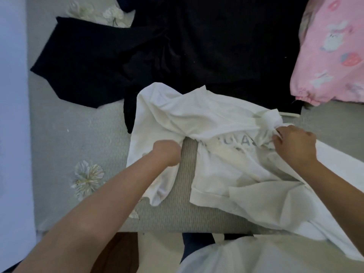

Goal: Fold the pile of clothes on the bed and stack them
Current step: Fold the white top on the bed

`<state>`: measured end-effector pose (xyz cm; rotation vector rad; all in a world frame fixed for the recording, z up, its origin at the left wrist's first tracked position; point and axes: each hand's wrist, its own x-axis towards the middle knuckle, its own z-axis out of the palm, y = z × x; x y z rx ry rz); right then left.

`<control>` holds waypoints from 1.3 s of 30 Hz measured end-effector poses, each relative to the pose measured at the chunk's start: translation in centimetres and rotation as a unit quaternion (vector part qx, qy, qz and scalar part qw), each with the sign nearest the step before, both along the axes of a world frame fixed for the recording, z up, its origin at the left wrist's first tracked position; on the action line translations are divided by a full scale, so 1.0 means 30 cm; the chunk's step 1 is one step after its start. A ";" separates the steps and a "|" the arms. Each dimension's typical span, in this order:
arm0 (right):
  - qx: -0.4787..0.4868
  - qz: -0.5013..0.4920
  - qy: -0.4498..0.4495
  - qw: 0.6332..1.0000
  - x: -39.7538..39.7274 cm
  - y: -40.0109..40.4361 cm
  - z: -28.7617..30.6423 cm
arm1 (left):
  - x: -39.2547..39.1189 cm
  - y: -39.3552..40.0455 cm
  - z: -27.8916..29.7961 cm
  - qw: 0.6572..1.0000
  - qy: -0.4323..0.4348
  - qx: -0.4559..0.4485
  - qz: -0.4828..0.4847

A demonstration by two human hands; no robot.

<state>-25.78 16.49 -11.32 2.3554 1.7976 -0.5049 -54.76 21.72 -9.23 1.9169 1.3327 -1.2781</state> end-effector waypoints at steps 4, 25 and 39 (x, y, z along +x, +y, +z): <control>-0.011 -0.035 -0.026 0.999 0.028 0.009 0.025 | 0.109 0.216 -0.043 0.950 -0.145 0.254 0.106; 0.364 0.051 0.028 0.930 0.119 0.030 0.619 | 0.204 0.015 0.614 0.714 -0.381 0.563 0.166; 0.585 -0.016 0.044 0.810 0.187 -0.518 1.508 | 0.027 -0.637 1.465 0.441 -0.413 0.796 0.032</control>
